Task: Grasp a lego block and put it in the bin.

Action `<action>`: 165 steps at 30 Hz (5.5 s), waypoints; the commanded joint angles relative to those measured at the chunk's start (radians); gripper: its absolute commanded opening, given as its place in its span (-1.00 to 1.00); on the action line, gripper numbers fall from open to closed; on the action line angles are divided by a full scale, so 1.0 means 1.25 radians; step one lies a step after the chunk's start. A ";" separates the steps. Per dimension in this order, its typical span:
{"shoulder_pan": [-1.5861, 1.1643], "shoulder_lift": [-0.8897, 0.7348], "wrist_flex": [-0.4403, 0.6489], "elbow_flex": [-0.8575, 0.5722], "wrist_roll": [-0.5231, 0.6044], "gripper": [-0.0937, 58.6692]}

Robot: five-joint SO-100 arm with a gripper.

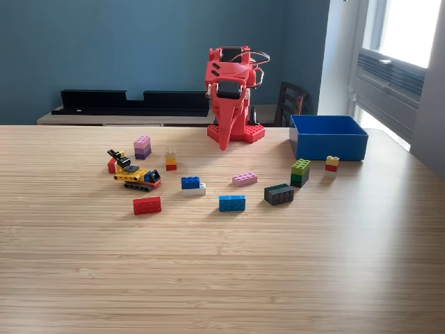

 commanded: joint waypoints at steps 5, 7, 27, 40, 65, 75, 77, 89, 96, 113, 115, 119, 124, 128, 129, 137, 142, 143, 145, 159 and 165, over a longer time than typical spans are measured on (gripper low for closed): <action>-0.018 0.040 -0.005 0.005 -0.017 -0.99; -0.017 0.040 -0.006 0.005 -0.015 -0.99; 0.010 -0.270 -0.183 -0.129 0.044 -0.99; 0.160 -0.745 -0.168 -0.464 0.221 -0.99; 0.328 -1.052 0.218 -0.973 0.285 0.22; 0.368 -1.263 0.212 -1.048 0.256 0.17; 0.378 -1.307 0.214 -1.084 0.255 0.19; 0.389 -1.493 0.214 -1.205 0.231 0.20; 0.387 -1.582 0.214 -1.252 0.227 0.09; 0.379 -1.719 0.214 -1.345 0.271 -0.40; 0.374 -1.727 0.211 -1.346 0.280 -0.67; 0.367 -1.734 0.202 -1.343 0.296 -0.82; 0.361 -1.734 0.202 -1.340 0.301 -0.86; 0.362 -1.725 0.204 -1.324 0.303 -0.87; 0.362 -1.724 0.204 -1.316 0.303 -0.87; 0.361 -1.709 0.291 -1.344 0.269 -1.00; 0.336 -1.613 0.377 -1.399 0.238 -1.00; 0.331 -1.589 0.395 -1.412 0.236 -1.00; 0.310 -1.540 0.432 -1.441 0.241 -1.00; -0.209 -1.246 0.606 -1.471 0.310 -1.00; -0.492 -1.210 0.631 -1.397 0.387 -1.00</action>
